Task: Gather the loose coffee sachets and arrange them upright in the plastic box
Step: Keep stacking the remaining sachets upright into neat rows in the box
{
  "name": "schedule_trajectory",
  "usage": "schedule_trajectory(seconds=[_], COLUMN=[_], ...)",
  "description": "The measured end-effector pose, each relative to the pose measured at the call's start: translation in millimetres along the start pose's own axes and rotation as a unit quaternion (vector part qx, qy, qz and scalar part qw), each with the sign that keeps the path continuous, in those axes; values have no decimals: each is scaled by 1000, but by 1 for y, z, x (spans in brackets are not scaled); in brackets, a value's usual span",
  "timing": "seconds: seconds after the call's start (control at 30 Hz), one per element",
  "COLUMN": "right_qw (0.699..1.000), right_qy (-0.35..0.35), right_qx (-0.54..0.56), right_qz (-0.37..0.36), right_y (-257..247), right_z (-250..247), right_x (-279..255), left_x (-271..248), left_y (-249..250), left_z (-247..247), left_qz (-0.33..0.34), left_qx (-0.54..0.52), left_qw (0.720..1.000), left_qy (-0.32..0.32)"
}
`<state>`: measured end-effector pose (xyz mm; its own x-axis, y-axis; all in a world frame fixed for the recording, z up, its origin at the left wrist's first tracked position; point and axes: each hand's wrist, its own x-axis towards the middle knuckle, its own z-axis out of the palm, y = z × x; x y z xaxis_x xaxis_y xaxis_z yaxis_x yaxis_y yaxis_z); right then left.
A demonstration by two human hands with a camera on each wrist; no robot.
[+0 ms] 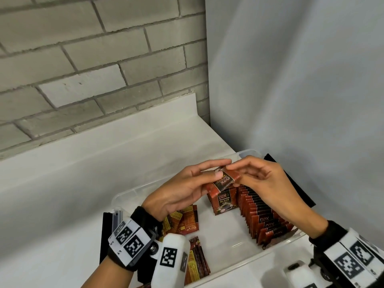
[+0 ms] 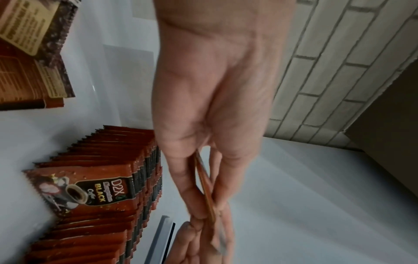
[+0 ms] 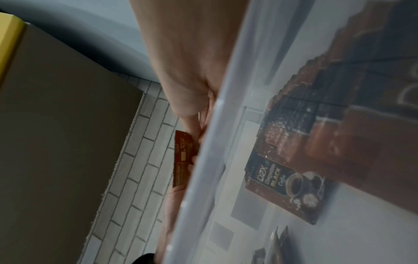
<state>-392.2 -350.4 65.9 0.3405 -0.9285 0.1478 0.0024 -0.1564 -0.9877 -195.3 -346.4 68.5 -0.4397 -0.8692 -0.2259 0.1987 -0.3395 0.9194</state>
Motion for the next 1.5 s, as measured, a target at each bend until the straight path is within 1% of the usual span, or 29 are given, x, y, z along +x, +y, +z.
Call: schedule_trajectory(seconds=[0.1,0.2,0.23,0.3,0.37,0.4,0.5,0.57,0.67,0.73,0.77,0.83,0.87,0.9,0.97,1.1,1.23,1.3,1.37,1.43,1.5], right_qw=[1000,997,995,994,993,993,995,997,998,990,979,942,928,922,917,901,898,897,895,895,897], right_qy=[20,38,29,-11,-40,-43,-25,-11,-22,-48,-55,-52,-49,-49,-51,-77,-82,-75,-67,-53,-36], right_qx=[-5,50,65,70,66,64,49,29,-41,-131,-198,-328,-361,-373,-385,-419,-425,-428,-433,-434,-430], right_qz=[9,50,65,80,84,88,84,72,49,30,7,-55,-78,-89,-87,-86,-80,-79,-82,-87,-93], right_y=[2,2,2,1,0,0,2,5,13,19,22,27,29,31,34,35,37,37,38,37,36], right_z=[0,1,1,2,2,2,0,-2,-5,-5,-4,-1,0,0,-1,-1,0,0,1,0,-1], right_x=[3,4,4,3,1,1,2,3,3,0,-2,-4,-4,-3,-2,-3,-2,-2,-1,-1,-2], left_x=[1,3,3,4,4,4,5,4,2,2,2,2,2,2,1,1,-5,-11,-18,-22,-23], left_y=[1,3,3,2,1,1,0,0,3,4,5,6,6,6,5,7,11,13,11,4,-8], left_z=[-2,-7,-8,-9,-9,-9,-7,-7,-7,-9,-9,-11,-11,-10,-9,-7,-12,-13,-8,-1,6], left_qz=[25,73,84,99,101,100,85,81,93,104,105,103,100,96,87,68,27,-18,-81,-130,-165], left_qx=[-39,-57,-59,-69,-67,-60,-35,-30,-35,-47,-52,-51,-47,-42,-30,-11,-25,-22,-9,-7,-27], left_qw=[999,994,992,989,988,989,991,993,992,989,988,987,986,986,987,986,980,981,982,976,970], left_qy=[13,51,66,84,93,96,96,81,77,92,101,116,121,126,133,153,193,194,171,173,178])
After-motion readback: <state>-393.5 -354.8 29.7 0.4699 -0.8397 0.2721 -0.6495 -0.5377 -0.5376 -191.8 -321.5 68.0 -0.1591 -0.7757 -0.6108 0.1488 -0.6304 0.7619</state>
